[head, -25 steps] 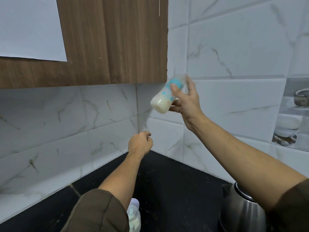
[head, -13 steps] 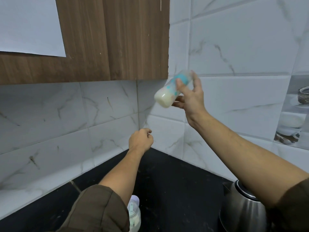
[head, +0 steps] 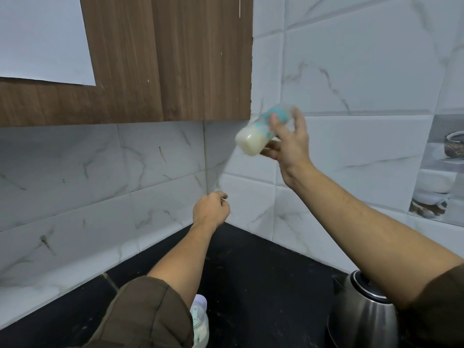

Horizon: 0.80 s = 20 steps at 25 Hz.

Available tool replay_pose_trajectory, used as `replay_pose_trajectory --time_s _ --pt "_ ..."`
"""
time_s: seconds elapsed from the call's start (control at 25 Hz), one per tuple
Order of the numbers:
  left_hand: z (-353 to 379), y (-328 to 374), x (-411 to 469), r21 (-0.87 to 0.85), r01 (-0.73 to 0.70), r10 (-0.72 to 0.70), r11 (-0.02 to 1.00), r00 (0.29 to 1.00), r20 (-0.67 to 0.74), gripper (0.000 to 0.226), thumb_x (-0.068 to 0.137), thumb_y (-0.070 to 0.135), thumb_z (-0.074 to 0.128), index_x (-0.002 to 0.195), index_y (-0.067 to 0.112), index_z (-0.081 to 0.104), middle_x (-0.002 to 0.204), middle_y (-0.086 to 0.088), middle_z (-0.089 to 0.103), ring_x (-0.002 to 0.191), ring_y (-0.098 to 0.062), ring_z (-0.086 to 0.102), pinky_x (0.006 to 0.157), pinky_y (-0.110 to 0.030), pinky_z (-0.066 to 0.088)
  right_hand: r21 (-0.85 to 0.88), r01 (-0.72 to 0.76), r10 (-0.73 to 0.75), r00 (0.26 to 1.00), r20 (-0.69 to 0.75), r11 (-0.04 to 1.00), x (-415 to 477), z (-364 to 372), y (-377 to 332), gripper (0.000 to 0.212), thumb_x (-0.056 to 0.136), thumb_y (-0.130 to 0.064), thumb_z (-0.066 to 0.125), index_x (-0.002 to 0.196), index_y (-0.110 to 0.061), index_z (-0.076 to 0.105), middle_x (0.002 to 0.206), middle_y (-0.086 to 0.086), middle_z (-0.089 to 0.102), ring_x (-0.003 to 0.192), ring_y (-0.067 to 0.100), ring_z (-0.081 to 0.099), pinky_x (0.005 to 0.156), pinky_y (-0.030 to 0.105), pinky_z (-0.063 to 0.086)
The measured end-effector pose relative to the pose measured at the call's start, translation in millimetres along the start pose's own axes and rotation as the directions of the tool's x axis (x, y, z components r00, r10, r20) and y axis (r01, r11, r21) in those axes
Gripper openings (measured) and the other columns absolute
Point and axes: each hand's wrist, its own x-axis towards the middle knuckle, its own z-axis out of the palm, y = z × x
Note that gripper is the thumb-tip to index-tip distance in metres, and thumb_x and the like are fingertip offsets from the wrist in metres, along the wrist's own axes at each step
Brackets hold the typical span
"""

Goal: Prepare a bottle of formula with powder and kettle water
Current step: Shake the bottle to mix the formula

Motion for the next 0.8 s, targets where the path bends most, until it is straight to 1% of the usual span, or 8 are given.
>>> replay_pose_trajectory --time_s 0.12,0.2,0.28,0.36,0.52,0.6,0.72,0.8 --pt "-4 -3 0 0.009 0.005 -0.005 1.000 1.000 -0.015 0.043 0.099 0.018 0.046 0.136 0.023 0.066 0.126 -0.001 0.074 0.113 -0.026 0.066 0.091 -0.035 0.053 0.315 0.042 0.057 0.952 -0.300 0.948 15 -1 -3 0.072 0.097 -0.031 0.073 0.155 -0.033 0.031 0.139 0.010 0.057 0.102 0.035 0.075 0.068 0.042 0.065" --pt "-3 -5 1 0.007 0.004 -0.004 1.000 1.000 -0.014 0.043 0.099 0.018 0.046 0.136 0.023 0.066 0.125 0.000 0.074 0.112 -0.025 0.067 0.090 -0.035 0.053 0.249 -0.021 0.072 0.978 -0.198 0.968 12 -2 -4 0.069 0.099 -0.030 0.072 0.155 -0.031 0.032 0.139 0.012 0.058 0.097 0.034 0.076 0.067 0.042 0.065" --pt "-2 -4 1 0.004 0.001 -0.001 1.000 1.000 -0.008 0.042 0.099 0.018 0.046 0.136 0.023 0.066 0.125 -0.001 0.074 0.111 -0.025 0.067 0.090 -0.035 0.054 -0.018 -0.057 0.058 0.996 0.065 0.998 -1 1 -3 0.066 0.099 -0.029 0.071 0.155 -0.033 0.036 0.131 0.010 0.064 0.086 0.031 0.077 0.067 0.040 0.063" --pt "-1 -1 0 0.002 -0.008 0.008 1.000 1.000 -0.007 0.041 0.100 0.020 0.047 0.136 0.023 0.066 0.125 -0.001 0.074 0.110 -0.024 0.068 0.090 -0.034 0.054 -0.152 -0.011 0.037 0.985 0.168 0.988 -8 0 -1 0.068 0.098 -0.027 0.072 0.155 -0.037 0.036 0.118 0.003 0.070 0.084 0.031 0.077 0.068 0.040 0.063" --pt "-5 -3 -3 0.006 -0.012 0.012 1.000 1.000 -0.017 0.042 0.099 0.018 0.046 0.136 0.022 0.067 0.126 -0.001 0.074 0.113 -0.026 0.067 0.091 -0.034 0.053 0.233 0.018 0.038 0.972 -0.233 0.972 6 1 -2 0.071 0.098 -0.030 0.073 0.156 -0.034 0.032 0.134 0.007 0.060 0.097 0.034 0.076 0.069 0.042 0.065" --pt "-7 -7 -2 0.016 0.000 0.000 1.000 1.000 -0.019 0.042 0.099 0.017 0.046 0.136 0.023 0.067 0.125 -0.001 0.074 0.112 -0.025 0.067 0.090 -0.034 0.053 0.327 0.031 0.077 0.948 -0.310 0.945 13 -2 -2 0.068 0.098 -0.031 0.072 0.154 -0.031 0.034 0.137 0.010 0.057 0.104 0.036 0.074 0.067 0.041 0.065" --pt "-6 -9 0 0.009 0.010 -0.010 1.000 1.000 -0.010 0.042 0.098 0.018 0.047 0.135 0.024 0.068 0.122 -0.002 0.075 0.109 -0.026 0.068 0.090 -0.035 0.055 0.086 -0.052 0.054 0.998 -0.016 0.995 4 -5 -3 0.068 0.099 -0.029 0.071 0.156 -0.032 0.035 0.134 0.012 0.063 0.088 0.032 0.077 0.068 0.041 0.063" --pt "-6 -5 -1 0.003 0.006 -0.006 1.000 1.000 -0.008 0.042 0.098 0.019 0.047 0.135 0.024 0.068 0.122 -0.002 0.075 0.109 -0.026 0.068 0.089 -0.036 0.055 -0.113 -0.004 0.023 0.986 0.168 0.994 -5 -6 -2 0.069 0.099 -0.027 0.071 0.157 -0.035 0.035 0.126 0.005 0.067 0.085 0.031 0.078 0.067 0.038 0.062"
